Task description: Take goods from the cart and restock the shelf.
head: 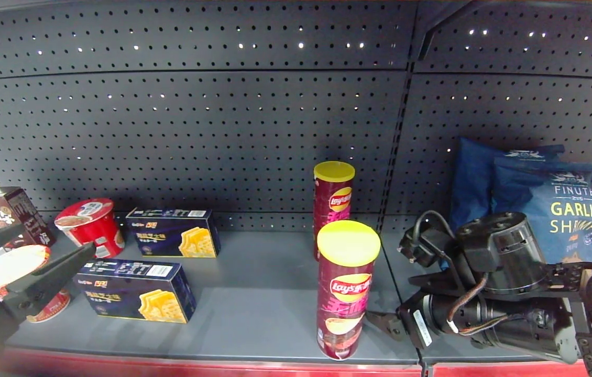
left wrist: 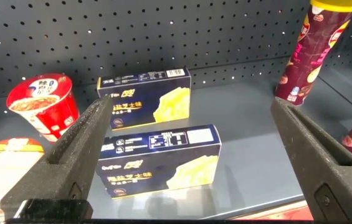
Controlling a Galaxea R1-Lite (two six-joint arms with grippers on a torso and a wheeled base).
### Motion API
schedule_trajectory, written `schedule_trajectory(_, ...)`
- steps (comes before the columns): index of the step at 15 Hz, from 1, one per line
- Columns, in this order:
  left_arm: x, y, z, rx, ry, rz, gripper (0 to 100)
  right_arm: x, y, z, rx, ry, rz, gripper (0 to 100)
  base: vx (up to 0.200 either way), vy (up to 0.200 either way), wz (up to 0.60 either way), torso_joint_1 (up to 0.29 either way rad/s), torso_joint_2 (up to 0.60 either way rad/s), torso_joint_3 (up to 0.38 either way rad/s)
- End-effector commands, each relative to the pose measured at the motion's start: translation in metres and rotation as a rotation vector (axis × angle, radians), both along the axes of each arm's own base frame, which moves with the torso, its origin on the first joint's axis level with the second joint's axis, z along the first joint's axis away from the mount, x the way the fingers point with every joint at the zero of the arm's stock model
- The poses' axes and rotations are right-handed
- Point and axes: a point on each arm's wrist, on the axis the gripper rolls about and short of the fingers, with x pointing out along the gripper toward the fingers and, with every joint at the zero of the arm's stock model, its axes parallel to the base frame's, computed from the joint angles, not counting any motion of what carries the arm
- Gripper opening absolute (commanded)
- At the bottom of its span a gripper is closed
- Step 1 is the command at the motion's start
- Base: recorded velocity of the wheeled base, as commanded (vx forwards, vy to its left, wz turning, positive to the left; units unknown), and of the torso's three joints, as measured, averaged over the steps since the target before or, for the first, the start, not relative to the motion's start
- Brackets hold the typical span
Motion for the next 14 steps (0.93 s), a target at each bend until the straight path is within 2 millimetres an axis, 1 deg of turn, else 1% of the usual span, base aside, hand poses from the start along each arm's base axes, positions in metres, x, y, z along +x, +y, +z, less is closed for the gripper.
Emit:
schedule_trajectory(1,0.000,0.000,-0.001,0.000,0.003,-0.001,100,0.000,0.002,-0.001,-0.002,0.002,0.004,100,0.000,0.000,0.00,0.000,0.00,0.000)
schedule_trajectory(4,0.000,0.000,-0.002,0.000,0.005,0.001,100,0.001,0.005,0.000,0.001,0.000,0.012,100,0.000,0.000,0.00,0.000,0.00,0.000)
schedule_trajectory(7,-0.001,0.000,-0.003,-0.002,0.010,0.001,100,-0.002,-0.004,-0.002,-0.004,0.006,-0.009,100,0.000,0.000,0.00,0.000,0.00,0.000)
schedule_trajectory(9,-0.001,0.000,-0.003,-0.009,0.011,0.003,100,-0.003,-0.019,0.002,0.008,-0.004,-0.045,100,0.000,0.000,0.00,0.000,0.00,0.000)
schedule_trajectory(11,-0.001,0.000,-0.004,-0.020,0.014,0.002,100,-0.006,-0.033,0.011,0.031,-0.033,-0.082,100,0.000,0.000,0.00,0.000,0.00,0.000)
schedule_trajectory(14,-0.001,0.000,-0.006,-0.019,0.023,0.001,100,-0.026,-0.058,0.032,0.089,-0.111,-0.122,100,0.000,0.000,0.00,0.000,0.00,0.000)
